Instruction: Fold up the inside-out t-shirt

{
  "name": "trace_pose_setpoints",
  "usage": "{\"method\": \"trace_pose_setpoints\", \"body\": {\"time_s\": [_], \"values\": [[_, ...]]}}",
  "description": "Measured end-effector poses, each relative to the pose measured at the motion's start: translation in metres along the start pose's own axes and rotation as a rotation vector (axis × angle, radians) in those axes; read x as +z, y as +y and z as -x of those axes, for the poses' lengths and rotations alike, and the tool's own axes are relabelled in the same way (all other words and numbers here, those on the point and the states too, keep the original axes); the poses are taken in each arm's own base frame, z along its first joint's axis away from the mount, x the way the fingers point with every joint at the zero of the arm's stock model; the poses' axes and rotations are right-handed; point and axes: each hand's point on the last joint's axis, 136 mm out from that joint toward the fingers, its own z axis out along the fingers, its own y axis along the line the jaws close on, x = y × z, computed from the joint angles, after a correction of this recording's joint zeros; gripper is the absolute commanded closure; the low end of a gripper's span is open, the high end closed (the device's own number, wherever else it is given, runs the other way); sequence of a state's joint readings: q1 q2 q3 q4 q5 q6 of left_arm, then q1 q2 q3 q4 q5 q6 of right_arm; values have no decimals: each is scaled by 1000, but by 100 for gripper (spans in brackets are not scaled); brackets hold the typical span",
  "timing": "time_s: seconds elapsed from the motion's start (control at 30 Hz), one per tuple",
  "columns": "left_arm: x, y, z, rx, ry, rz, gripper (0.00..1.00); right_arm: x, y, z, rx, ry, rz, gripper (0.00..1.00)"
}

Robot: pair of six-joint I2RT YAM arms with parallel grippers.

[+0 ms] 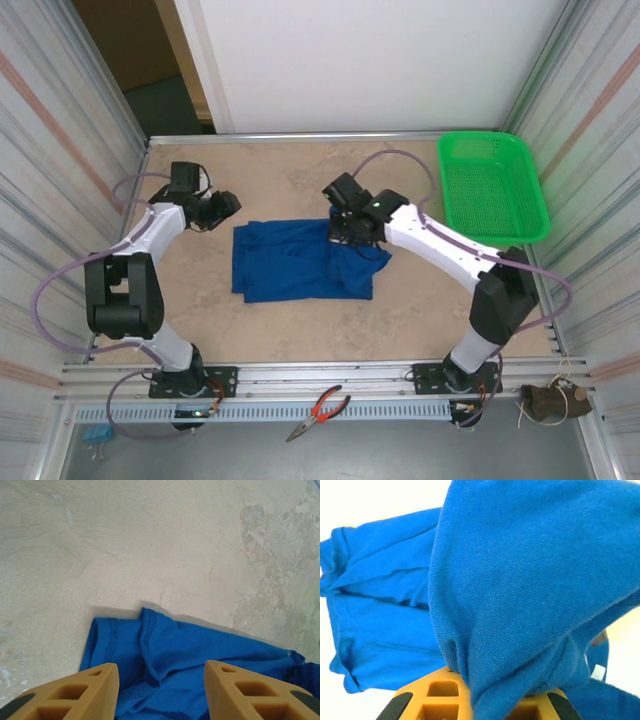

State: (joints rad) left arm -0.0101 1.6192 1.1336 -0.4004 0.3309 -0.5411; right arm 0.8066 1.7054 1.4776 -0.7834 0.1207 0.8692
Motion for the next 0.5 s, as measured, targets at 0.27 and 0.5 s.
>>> {"method": "trace_pose_setpoints", "body": {"time_s": [0.27, 0.5], "values": [[-2, 14, 9, -31, 6, -20, 51, 34, 53, -16, -29, 40, -17, 100], [-4, 21, 13, -51, 8, -32, 51, 54, 101, -28, -65, 63, 0, 100]]}}
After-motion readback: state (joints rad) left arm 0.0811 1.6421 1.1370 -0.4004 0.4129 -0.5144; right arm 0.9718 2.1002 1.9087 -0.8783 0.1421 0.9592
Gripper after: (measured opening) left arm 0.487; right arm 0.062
